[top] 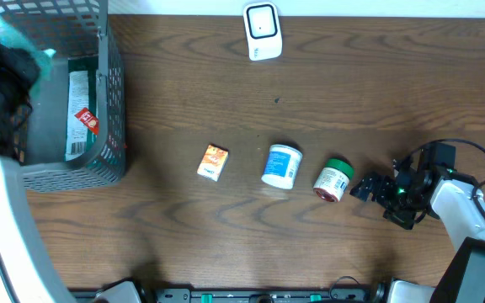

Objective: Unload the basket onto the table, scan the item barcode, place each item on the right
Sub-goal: 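Carry the mint-green packet left of the orange box and release it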

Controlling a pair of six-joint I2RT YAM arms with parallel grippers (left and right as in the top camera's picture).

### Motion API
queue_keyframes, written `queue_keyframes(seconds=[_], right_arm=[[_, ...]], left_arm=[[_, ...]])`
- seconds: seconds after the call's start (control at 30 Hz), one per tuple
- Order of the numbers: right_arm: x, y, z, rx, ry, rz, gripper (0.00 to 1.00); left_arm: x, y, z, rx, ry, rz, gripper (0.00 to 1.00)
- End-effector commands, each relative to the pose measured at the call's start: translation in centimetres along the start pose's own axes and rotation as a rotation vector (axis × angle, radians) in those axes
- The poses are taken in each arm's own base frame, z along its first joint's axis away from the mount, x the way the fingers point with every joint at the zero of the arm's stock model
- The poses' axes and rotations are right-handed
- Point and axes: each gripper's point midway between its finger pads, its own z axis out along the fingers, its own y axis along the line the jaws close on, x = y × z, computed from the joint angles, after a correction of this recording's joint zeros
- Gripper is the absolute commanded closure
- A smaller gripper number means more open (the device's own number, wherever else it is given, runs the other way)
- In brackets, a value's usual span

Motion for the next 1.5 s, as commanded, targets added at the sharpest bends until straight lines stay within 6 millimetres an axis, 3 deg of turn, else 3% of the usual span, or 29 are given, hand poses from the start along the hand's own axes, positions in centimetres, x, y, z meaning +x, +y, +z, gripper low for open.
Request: queue_keyframes(seconds=[0.0,0.13,0.33,0.5,0.67,0.77,0.83,0.97,1.03,1.2,1.33,1.47], right_arm=[[0.1,0.2,0.1,-0.002,0.004,0.004,0.01],[0.1,0.2,0.1,-0.002,0.004,0.004,0.01],[0.1,0.2,0.1,-0.002,0.004,0.004,0.01],[0.1,0.2,0.1,-0.002,0.004,0.004,0.01],[0.1,0.2,0.1,-0.002,0.004,0.004,0.01],[0.1,0.2,0.1,-0.002,0.004,0.004,0.01],[0.1,0.2,0.1,-0.002,0.004,0.004,0.01],[0.1,0.2,0.1,-0.002,0.004,0.004,0.01],[0.1,0.2,0.1,-0.002,0.004,0.004,0.01],[0.1,0.2,0.1,-0.002,0.004,0.004,0.01],[0.1,0.2,0.1,-0.002,0.004,0.004,0.01],[0.1,0.2,0.1,-0.002,0.004,0.004,0.01]], left_arm=[[4.8,-6.6,-1.9,0.359,0.247,0.051,0.93],[9.4,-10.5,-3.6,0.573,0.464,0.077,0.93],[17.2,-12.4,-2.8,0.610,0.731,0.159,0.92],[24.5,-10.5,2.4,0.321,0.835,0.314,0.93],[29.4,-8.5,7.2,0.088,0.819,0.509,0.92],[29.9,-7.3,10.3,-0.084,0.671,0.671,0.92],[28.6,-6.9,11.5,-0.212,0.510,0.792,0.93],[24.7,-8.0,11.1,-0.400,0.189,0.996,0.93],[24.1,-9.0,10.5,-0.440,0.097,1.075,0.93],[26.9,-9.4,10.6,-0.470,0.084,1.194,0.93],[26.9,-8.5,12.0,-0.666,-0.046,1.394,0.93],[28.4,-6.5,14.2,-0.772,-0.031,1.514,0.92]])
